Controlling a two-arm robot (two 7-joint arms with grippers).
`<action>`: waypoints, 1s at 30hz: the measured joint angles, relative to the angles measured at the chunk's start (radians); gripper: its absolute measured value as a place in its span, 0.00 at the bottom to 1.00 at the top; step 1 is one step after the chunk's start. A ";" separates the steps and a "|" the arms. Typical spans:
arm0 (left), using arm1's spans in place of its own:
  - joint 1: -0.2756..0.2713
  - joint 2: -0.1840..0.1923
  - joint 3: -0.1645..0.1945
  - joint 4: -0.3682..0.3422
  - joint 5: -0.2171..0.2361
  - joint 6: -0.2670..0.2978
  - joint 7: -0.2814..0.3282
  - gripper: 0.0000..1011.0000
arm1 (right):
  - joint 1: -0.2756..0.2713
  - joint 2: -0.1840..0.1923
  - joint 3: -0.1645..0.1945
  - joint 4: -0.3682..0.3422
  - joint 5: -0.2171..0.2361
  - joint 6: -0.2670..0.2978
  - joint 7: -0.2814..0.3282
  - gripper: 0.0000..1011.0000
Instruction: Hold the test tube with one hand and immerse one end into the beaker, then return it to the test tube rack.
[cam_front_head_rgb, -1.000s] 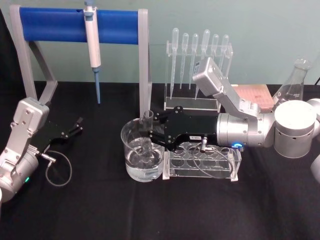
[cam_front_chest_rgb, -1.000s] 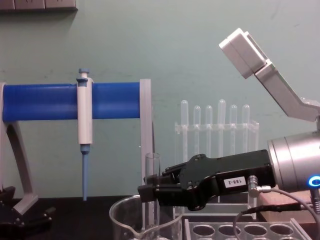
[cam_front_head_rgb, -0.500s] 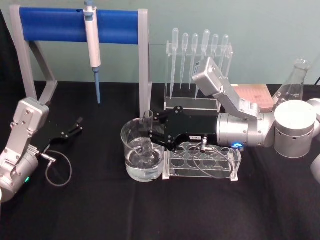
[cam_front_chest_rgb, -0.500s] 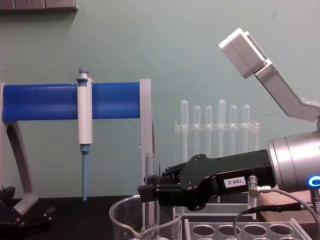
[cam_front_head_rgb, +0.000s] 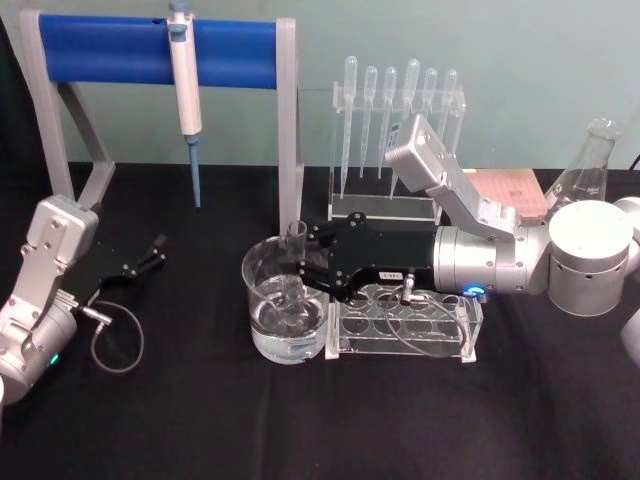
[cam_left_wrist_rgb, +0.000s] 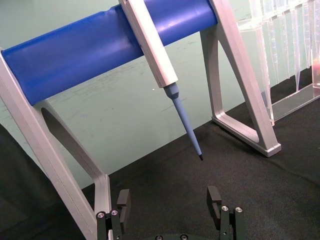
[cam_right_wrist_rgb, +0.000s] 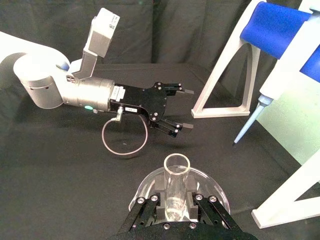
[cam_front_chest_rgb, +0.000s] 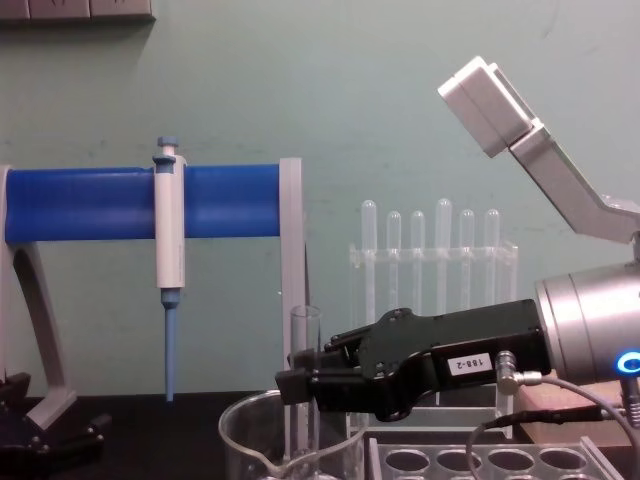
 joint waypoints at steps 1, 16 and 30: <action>0.000 0.000 0.000 0.000 0.000 0.000 0.000 0.99 | 0.000 0.000 0.000 0.000 0.000 0.000 0.000 0.24; 0.000 0.000 0.000 0.000 0.000 0.000 0.000 0.99 | 0.000 0.000 0.000 0.000 0.000 0.000 0.000 0.24; 0.000 0.000 0.000 0.000 0.000 0.000 0.000 0.99 | 0.000 0.000 0.000 0.000 0.000 0.000 0.000 0.24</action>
